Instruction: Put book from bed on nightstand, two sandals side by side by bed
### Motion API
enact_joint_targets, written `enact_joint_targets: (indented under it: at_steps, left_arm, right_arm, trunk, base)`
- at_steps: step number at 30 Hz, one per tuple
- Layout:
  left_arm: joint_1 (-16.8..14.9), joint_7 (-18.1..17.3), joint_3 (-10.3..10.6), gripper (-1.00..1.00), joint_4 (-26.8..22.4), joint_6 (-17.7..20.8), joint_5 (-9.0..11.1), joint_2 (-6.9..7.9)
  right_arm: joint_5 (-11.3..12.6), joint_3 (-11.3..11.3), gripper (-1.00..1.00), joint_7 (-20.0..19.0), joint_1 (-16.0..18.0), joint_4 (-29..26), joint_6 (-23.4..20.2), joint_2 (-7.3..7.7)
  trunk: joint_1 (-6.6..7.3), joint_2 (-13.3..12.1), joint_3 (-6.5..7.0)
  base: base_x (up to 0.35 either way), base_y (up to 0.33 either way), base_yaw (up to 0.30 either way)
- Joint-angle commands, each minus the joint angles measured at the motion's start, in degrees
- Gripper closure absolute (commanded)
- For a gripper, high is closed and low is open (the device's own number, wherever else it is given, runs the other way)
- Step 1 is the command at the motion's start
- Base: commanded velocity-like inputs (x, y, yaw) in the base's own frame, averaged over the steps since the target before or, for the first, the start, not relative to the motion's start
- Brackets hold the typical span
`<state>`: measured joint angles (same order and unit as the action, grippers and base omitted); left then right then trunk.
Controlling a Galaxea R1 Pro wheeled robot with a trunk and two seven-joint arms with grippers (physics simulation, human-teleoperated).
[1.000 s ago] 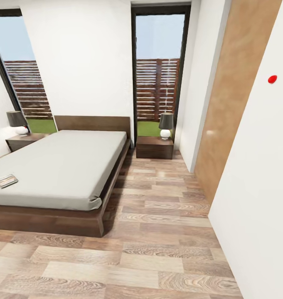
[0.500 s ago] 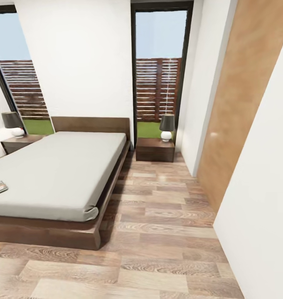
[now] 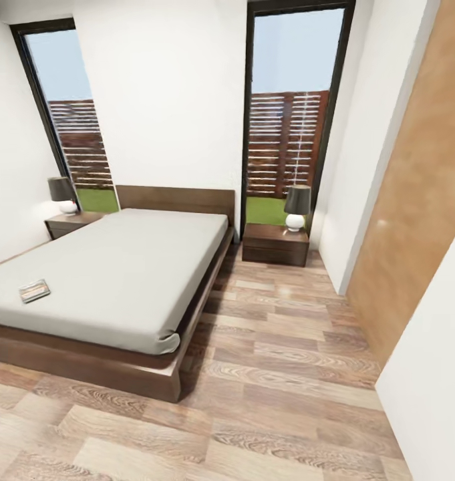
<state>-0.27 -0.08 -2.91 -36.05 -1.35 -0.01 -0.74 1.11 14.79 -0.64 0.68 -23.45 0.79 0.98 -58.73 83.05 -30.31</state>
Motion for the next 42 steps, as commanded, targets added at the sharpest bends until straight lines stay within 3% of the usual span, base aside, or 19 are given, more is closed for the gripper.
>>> enact_joint_targets:
  at_steps: [1, 42]
  left_arm:
    - [-0.03, -0.01, -0.17, -1.0, 0.02, -0.14, 0.0, -0.05]
    - [-0.01, -0.01, -0.17, -1.0, 0.02, -0.14, -0.07, -0.05]
  right_arm:
    - [0.12, 0.15, -1.0, -0.07, 0.02, 0.01, 0.08, -0.02]
    - [0.12, 0.15, -1.0, -0.07, 0.02, 0.01, 0.09, -0.02]
  trunk:
    - [0.0, 0.03, -0.05]
    - [0.0, 0.03, -0.05]
  base:
    - [0.002, 0.0, 0.293]
    - [0.068, 0.009, 0.293]
